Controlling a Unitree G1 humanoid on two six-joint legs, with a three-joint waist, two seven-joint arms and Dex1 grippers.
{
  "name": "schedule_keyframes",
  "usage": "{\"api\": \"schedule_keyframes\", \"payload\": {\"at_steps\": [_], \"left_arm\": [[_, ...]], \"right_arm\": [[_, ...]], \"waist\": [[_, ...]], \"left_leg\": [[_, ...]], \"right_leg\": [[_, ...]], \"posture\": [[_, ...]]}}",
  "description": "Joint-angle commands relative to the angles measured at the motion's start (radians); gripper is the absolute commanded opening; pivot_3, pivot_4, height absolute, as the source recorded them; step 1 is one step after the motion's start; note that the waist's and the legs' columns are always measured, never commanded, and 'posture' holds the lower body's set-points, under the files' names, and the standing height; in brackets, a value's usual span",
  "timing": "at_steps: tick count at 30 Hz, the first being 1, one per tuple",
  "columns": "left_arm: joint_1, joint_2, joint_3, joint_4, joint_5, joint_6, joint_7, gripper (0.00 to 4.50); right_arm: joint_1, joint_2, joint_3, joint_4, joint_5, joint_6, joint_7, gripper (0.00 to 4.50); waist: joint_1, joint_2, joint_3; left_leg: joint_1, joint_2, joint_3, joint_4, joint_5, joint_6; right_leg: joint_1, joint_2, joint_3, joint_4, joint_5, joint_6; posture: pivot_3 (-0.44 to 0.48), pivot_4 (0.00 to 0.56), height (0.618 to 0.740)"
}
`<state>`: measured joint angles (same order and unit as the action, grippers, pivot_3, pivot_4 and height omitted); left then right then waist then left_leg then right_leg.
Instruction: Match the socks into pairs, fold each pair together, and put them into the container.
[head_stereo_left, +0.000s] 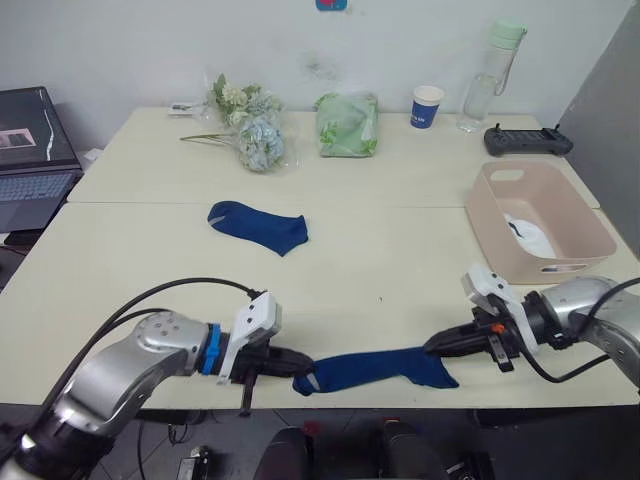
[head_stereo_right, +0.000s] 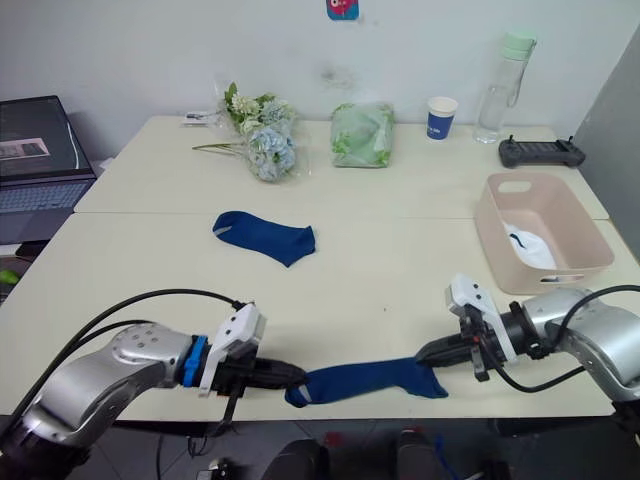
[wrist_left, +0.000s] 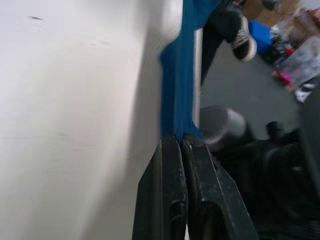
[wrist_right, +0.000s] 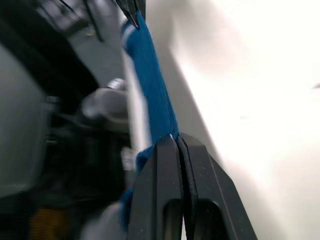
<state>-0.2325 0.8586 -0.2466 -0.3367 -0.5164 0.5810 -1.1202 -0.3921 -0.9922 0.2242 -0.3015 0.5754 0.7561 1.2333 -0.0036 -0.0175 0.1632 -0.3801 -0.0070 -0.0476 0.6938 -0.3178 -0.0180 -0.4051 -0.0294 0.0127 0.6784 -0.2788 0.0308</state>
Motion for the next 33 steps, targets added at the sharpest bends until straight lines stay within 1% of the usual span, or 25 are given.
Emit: {"api": "schedule_keyframes", "payload": {"at_steps": [1, 6, 11, 14, 19, 22, 26, 28, 29, 31, 33], "left_arm": [[-0.084, -0.041, -0.037, 0.088, 0.095, -0.078, -0.013, 0.03], [-0.163, -0.079, -0.079, 0.190, 0.191, -0.144, -0.042, 0.03], [-0.223, -0.121, -0.125, 0.318, 0.322, -0.266, -0.040, 0.03], [-0.238, -0.157, -0.120, 0.359, 0.350, -0.294, -0.026, 0.03], [-0.241, -0.180, -0.107, 0.387, 0.376, -0.328, -0.026, 0.03], [-0.233, -0.192, -0.085, 0.388, 0.379, -0.351, -0.007, 0.62], [-0.223, -0.186, -0.037, 0.389, 0.394, -0.377, 0.040, 1.85], [-0.220, -0.193, 0.001, 0.398, 0.405, -0.421, 0.089, 2.45], [-0.216, -0.202, 0.024, 0.390, 0.398, -0.433, 0.115, 2.78], [-0.194, -0.211, 0.054, 0.342, 0.366, -0.430, 0.123, 3.43], [-0.144, -0.221, 0.080, 0.242, 0.297, -0.401, 0.103, 3.43]], "right_arm": [[-0.071, 0.048, 0.037, 0.078, -0.088, -0.091, 0.020, 0.00], [-0.116, 0.112, 0.071, 0.172, -0.162, -0.155, 0.038, 0.00], [-0.121, 0.148, 0.076, 0.228, -0.220, -0.200, 0.044, 0.00], [-0.115, 0.168, 0.067, 0.240, -0.237, -0.213, 0.030, 0.00], [-0.097, 0.199, 0.039, 0.270, -0.280, -0.275, -0.013, 0.00], [-0.096, 0.222, -0.024, 0.259, -0.245, -0.242, -0.047, 0.70], [-0.083, 0.239, -0.112, 0.245, -0.240, -0.272, -0.119, 2.04], [-0.062, 0.253, -0.154, 0.204, -0.216, -0.258, -0.154, 2.68], [-0.041, 0.260, -0.173, 0.166, -0.193, -0.246, -0.161, 3.06], [0.005, 0.271, -0.192, 0.086, -0.154, -0.216, -0.171, 3.11], [0.065, 0.293, -0.182, 0.000, -0.139, -0.212, -0.196, 3.11]], "waist": [[0.000, 0.000, 0.000], [0.000, 0.000, 0.000], [0.000, 0.000, 0.000], [0.000, 0.000, 0.000], [0.000, 0.000, 0.000], [0.000, 0.000, 0.000], [0.000, 0.000, 0.000], [0.001, 0.000, 0.000], [0.000, 0.000, 0.000], [0.001, 0.000, 0.000], [-0.001, 0.000, 0.000]], "left_leg": [[-0.001, 0.000, 0.000, 0.000, 0.000, 0.000], [-0.001, 0.000, 0.000, 0.000, 0.000, 0.000], [-0.001, 0.000, 0.000, 0.001, 0.000, 0.000], [-0.001, 0.000, 0.000, 0.001, 0.000, 0.000], [-0.001, 0.000, 0.000, 0.001, 0.000, 0.000], [-0.001, 0.000, 0.000, 0.001, 0.000, 0.000], [-0.001, 0.000, -0.001, 0.001, 0.000, 0.000], [-0.001, 0.000, -0.001, 0.001, 0.000, 0.000], [-0.001, 0.000, -0.001, 0.001, 0.000, 0.000], [-0.002, 0.000, -0.001, 0.001, 0.000, 0.000], [-0.002, 0.000, -0.001, 0.001, 0.000, 0.000]], "right_leg": [[0.000, 0.000, 0.000, 0.000, 0.000, 0.000], [-0.001, 0.000, 0.000, 0.000, 0.000, 0.000], [-0.001, -0.001, 0.000, 0.000, 0.000, 0.000], [-0.001, -0.001, 0.000, 0.000, 0.000, 0.000], [-0.001, -0.005, 0.000, 0.000, 0.000, 0.000], [-0.001, -0.005, 0.000, 0.001, 0.000, 0.000], [-0.001, -0.005, 0.000, 0.001, 0.000, 0.000], [-0.001, -0.005, 0.000, 0.001, 0.000, 0.000], [-0.001, -0.005, 0.000, 0.001, 0.000, 0.000], [-0.001, -0.005, 0.000, 0.001, 0.000, 0.000], [-0.002, -0.006, 0.000, 0.001, 0.000, 0.000]], "posture": [[0.000, 0.150, 0.740], [0.000, 0.150, 0.740], [0.000, 0.150, 0.740], [0.000, 0.150, 0.740], [0.000, 0.150, 0.740], [0.000, 0.150, 0.740], [0.000, 0.150, 0.740], [0.000, 0.150, 0.740], [0.000, 0.150, 0.740], [0.000, 0.150, 0.740], [0.000, 0.150, 0.740]]}}
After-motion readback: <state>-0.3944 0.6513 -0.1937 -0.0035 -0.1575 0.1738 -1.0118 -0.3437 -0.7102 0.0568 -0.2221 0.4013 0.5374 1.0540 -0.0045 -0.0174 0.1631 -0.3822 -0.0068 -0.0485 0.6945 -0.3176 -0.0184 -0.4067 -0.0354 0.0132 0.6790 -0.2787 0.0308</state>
